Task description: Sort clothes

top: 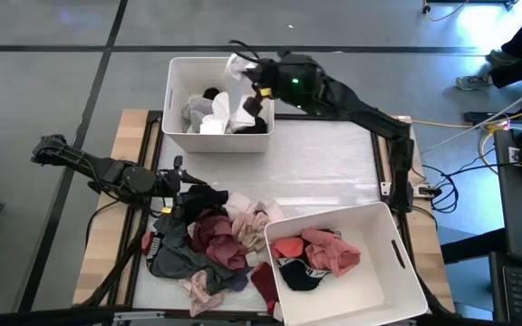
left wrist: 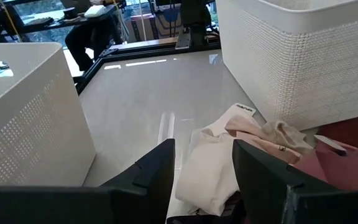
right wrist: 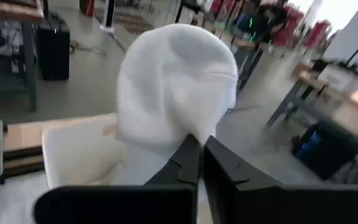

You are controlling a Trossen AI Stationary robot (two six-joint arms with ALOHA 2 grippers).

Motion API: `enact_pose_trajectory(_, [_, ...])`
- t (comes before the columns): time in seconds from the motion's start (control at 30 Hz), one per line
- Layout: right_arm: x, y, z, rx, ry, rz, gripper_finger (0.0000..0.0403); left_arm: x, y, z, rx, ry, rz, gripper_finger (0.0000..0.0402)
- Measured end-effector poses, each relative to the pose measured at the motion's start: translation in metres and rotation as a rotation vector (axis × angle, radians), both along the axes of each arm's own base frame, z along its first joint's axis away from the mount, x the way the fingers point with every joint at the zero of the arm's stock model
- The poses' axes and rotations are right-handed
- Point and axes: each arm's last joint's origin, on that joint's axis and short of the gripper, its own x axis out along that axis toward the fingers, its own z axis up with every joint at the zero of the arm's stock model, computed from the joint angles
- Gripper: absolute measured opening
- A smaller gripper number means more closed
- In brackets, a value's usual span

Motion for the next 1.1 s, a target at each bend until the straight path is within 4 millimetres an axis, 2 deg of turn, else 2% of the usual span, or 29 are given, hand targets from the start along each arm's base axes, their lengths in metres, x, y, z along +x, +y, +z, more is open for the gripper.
enact_pose_trajectory(0.17, [0.018,-0.024,-0.030,0.142,-0.009,-0.052,0.0014,0.000,0.000,0.000,-0.003,-0.001,0.001,0.0153])
enact_pose_trajectory(0.27, [0.023,-0.029,-0.047,0.174,0.071,-0.069,0.0014,0.000,0.000,0.000,-0.006,0.000,0.003,0.0153])
enact_pose_trajectory(0.37, [0.025,-0.030,-0.054,0.217,0.090,-0.074,0.0023,0.000,0.000,0.000,-0.017,-0.001,0.006,0.0153])
enact_pose_trajectory(0.47, [0.026,-0.028,-0.055,0.231,0.102,-0.052,0.0057,0.000,0.000,0.000,-0.017,-0.001,0.006,0.0153])
enact_pose_trajectory(0.63, [0.030,-0.015,-0.056,0.238,0.109,-0.003,0.0151,0.000,0.000,0.000,-0.017,-0.001,0.006,0.0153])
enact_pose_trajectory(0.73, [0.031,-0.003,-0.059,0.248,0.158,0.018,0.0200,0.000,0.000,0.000,-0.024,-0.002,0.008,0.0153])
enact_pose_trajectory(0.83, [0.028,0.017,-0.061,0.287,0.225,0.046,0.0230,0.000,0.000,0.000,-0.027,-0.002,0.009,0.0153])
enact_pose_trajectory(0.93, [0.028,0.048,-0.067,0.312,0.322,0.119,0.0239,0.000,0.000,0.000,-0.026,0.000,0.009,0.0153])
enact_pose_trajectory(1.1, [0.031,0.103,-0.083,0.339,0.465,0.220,0.0230,0.000,0.000,-0.001,-0.025,0.003,0.009,0.0153])
